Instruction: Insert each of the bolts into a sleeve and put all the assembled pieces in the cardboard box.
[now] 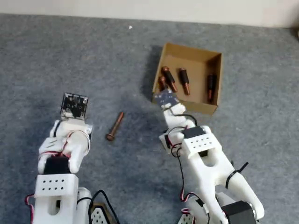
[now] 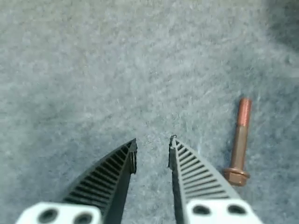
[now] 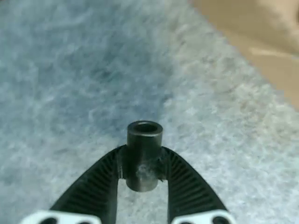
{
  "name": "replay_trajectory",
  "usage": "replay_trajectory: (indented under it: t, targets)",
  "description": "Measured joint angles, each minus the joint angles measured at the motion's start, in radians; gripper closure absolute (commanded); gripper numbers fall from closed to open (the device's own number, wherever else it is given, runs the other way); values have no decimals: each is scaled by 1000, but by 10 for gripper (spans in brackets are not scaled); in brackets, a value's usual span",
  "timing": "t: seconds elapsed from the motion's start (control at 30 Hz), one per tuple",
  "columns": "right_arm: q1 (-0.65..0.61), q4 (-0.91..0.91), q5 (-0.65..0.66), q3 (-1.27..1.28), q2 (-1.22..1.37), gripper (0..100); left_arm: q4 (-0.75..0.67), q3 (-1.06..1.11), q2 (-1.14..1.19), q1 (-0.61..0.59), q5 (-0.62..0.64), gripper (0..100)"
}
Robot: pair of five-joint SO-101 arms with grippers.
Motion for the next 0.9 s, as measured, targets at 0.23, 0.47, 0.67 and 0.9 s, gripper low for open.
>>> replay_trajectory:
  t: [0.23,0.47,0.67,0.9]
  targets:
    - [17,-11,-46,5,0,994,292,-238,0,153,-110,856]
    - [17,-11,-49,5,0,994,336,-298,158,255,-126,855]
    - [17,-11,-49,6,0,994,336,-462,517,256,-126,855]
    - [17,-11,-49,6,0,994,336,-683,976,258,-126,856]
